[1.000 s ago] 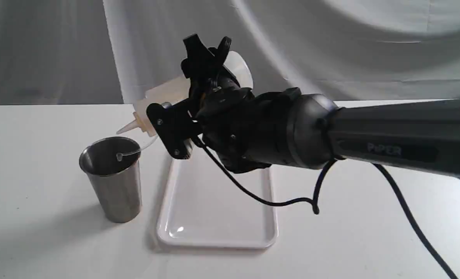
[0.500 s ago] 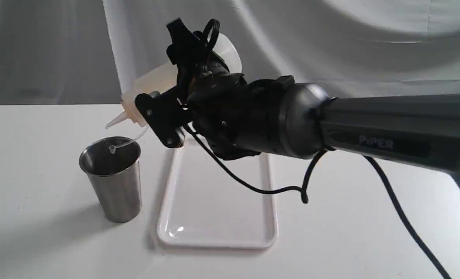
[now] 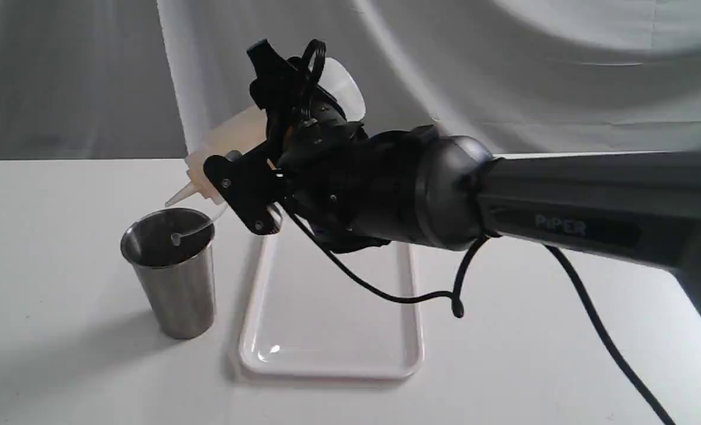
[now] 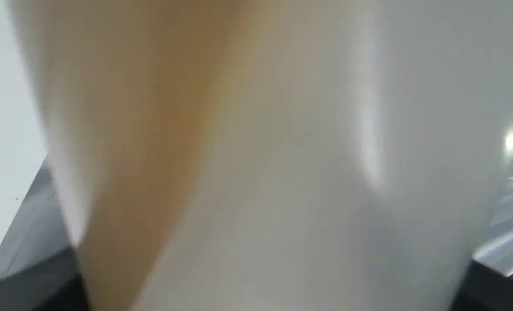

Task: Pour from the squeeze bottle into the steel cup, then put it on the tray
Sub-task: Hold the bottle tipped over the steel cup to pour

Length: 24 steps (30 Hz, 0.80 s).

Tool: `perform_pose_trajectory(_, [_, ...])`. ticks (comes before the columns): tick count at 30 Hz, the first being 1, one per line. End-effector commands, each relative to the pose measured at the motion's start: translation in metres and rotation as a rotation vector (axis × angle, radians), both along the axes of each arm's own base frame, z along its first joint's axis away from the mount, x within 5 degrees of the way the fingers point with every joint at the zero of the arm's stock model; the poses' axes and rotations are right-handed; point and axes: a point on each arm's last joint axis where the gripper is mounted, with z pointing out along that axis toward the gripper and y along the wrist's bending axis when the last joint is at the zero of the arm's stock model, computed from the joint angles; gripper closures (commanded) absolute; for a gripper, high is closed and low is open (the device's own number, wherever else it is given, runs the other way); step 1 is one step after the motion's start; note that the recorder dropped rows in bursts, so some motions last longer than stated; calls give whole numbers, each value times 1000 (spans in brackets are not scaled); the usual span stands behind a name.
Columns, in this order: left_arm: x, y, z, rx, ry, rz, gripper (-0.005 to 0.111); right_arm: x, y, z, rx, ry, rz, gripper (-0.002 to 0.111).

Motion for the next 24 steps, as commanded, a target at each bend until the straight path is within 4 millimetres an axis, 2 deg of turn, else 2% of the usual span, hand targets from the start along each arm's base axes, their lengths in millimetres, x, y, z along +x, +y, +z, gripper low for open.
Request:
perform_pose_trajectory(1, [0,0,-1,0,-8,-5,98,0,-1,9,-13,-30,-8,108])
perform_pose_trajectory(11, [0,0,-1,0,-8,-5,98,0,-2,9,-30,-34,-13,108])
perform_pose_trajectory(17, [0,0,-1,0,-8,-5,98,3,-1,24,9,-73,-30,108])
perform_pose_trajectory(24, [0,0,-1,0,-8,-5,98,3,3,24,16,-66,0,108])
